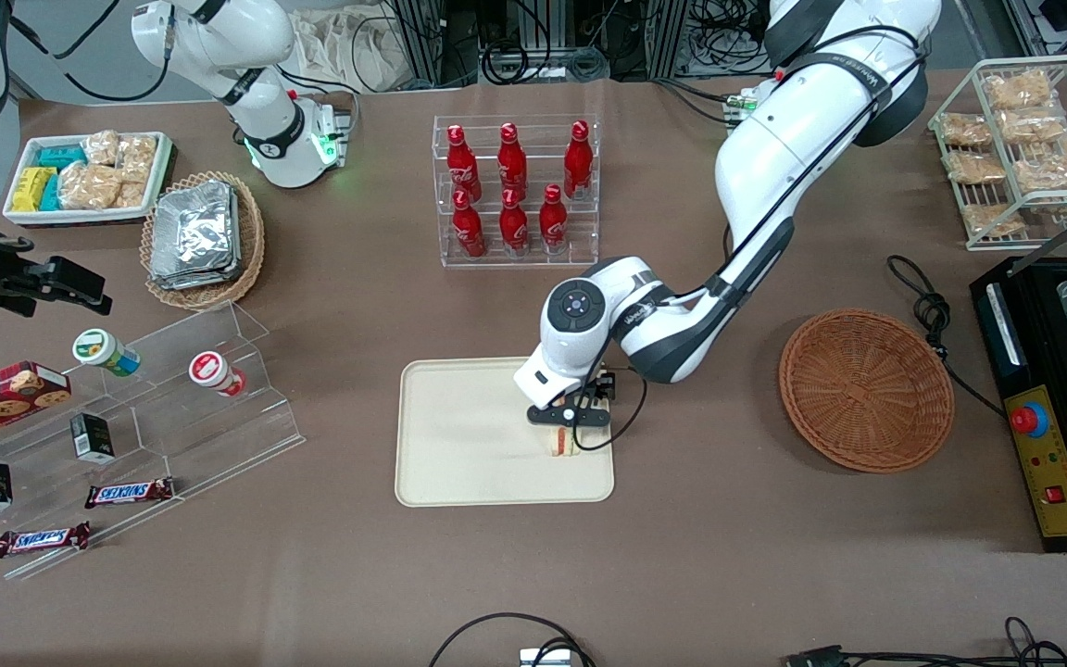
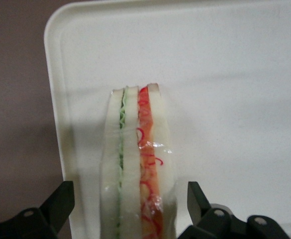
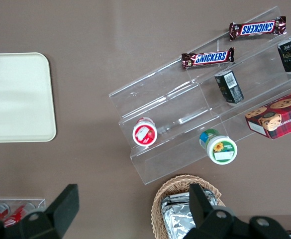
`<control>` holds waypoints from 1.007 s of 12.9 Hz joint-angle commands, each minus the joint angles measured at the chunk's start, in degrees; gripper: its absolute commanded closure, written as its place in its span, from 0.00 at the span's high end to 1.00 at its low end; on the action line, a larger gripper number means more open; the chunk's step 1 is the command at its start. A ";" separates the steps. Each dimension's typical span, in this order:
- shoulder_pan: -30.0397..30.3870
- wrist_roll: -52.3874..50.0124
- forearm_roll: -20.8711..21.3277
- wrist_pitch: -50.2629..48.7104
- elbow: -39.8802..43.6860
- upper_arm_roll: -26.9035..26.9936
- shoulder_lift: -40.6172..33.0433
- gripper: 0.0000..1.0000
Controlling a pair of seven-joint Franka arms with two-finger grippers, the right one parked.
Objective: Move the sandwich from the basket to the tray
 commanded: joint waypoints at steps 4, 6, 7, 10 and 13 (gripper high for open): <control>-0.51 -1.56 -2.87 -17.24 11.82 0.26 -3.69 1.00; 2.11 -1.74 -5.42 -20.87 12.54 0.44 -7.02 1.00; 2.91 -2.43 -5.35 -22.36 12.45 0.44 -8.96 1.00; 6.76 -2.62 -5.43 -29.91 12.36 0.53 -14.32 1.00; 13.45 0.44 -6.57 -35.36 12.10 0.26 -19.25 1.00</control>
